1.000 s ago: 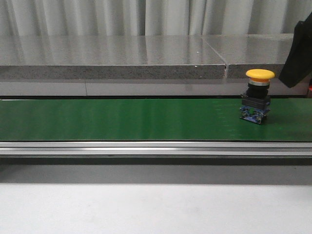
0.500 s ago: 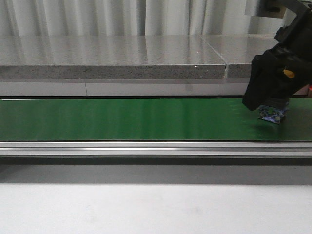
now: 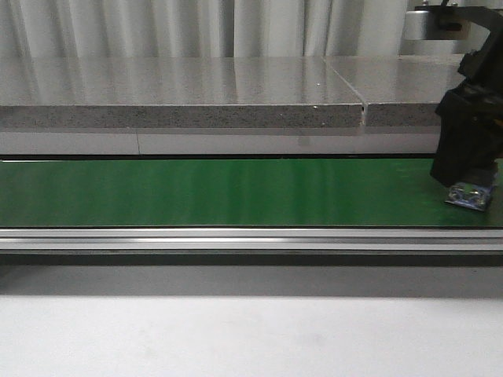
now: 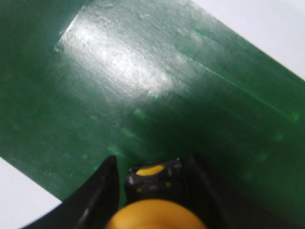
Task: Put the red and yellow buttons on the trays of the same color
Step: 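Move the right gripper over the yellow button and grasp it, then carry the yellow button into the yellow tray and open the right gripper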
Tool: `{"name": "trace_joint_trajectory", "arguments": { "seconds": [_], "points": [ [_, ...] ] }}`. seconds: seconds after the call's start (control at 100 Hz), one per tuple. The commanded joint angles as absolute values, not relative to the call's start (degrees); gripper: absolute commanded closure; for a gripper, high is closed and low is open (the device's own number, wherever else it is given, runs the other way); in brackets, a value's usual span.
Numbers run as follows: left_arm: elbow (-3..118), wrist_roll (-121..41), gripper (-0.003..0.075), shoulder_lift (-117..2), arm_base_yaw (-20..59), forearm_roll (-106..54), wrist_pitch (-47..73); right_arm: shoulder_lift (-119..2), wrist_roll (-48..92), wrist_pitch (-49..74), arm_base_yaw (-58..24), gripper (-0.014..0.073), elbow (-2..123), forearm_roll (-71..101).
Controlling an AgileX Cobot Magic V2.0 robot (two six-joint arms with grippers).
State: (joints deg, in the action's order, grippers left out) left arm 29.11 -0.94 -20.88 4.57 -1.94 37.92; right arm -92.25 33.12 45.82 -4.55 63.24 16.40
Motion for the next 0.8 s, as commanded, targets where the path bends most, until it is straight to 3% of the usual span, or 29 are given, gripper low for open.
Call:
{"name": "trace_joint_trajectory", "arguments": {
  "seconds": [0.0, 0.23, 0.52, 0.79],
  "points": [
    [30.6, -0.5, 0.0739, -21.3, 4.7, -2.6, 33.8, -89.0, 29.8, 47.5, -4.3, 0.0526, 66.3, 13.8],
    [30.6, -0.5, 0.0739, -21.3, 4.7, -2.6, 33.8, -81.9, 24.8, 51.2, 0.6, 0.0526, 68.8, 11.7],
    [30.6, -0.5, 0.0739, -21.3, 4.7, -2.6, 33.8, -73.4, 15.7, 53.4, 21.1, 0.0526, 68.7, 11.7],
    [30.6, -0.5, 0.0739, -21.3, 4.7, -2.6, 33.8, -74.6, 7.3, 47.7, 36.4, 0.0526, 68.7, 11.7]
  ]
}}
